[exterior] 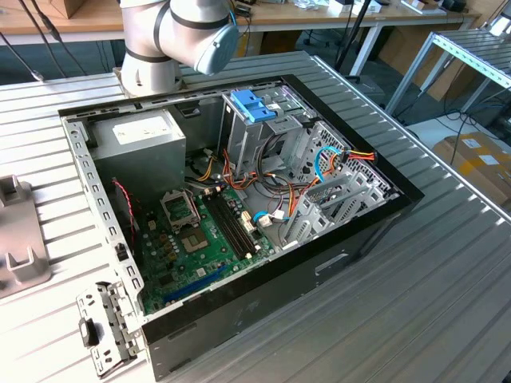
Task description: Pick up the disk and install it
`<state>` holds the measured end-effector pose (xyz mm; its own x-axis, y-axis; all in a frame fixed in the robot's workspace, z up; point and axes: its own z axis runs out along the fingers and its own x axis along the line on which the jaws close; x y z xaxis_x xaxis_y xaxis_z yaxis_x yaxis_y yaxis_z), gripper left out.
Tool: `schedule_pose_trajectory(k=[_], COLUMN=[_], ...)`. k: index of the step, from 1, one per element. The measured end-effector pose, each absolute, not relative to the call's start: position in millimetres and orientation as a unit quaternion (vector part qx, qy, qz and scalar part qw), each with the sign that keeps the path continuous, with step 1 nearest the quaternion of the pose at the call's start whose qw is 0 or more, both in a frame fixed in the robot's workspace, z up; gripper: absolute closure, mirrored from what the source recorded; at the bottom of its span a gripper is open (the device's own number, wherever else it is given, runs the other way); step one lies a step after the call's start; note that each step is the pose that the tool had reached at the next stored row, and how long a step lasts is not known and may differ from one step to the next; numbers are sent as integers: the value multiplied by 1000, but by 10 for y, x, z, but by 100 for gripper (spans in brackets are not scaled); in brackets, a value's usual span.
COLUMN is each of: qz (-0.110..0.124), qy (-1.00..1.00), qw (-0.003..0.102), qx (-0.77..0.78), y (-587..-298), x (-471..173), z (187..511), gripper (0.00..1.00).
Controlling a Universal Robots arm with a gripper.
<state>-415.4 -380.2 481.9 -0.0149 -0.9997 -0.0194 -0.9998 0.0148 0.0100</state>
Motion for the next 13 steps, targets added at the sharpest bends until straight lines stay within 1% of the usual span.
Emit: schedule_pose_trajectory(k=[13], qz=[10], qy=[712], qw=[3], qx=[-702], y=[-3855], x=[-4104], z=[4819], gripper=[63])
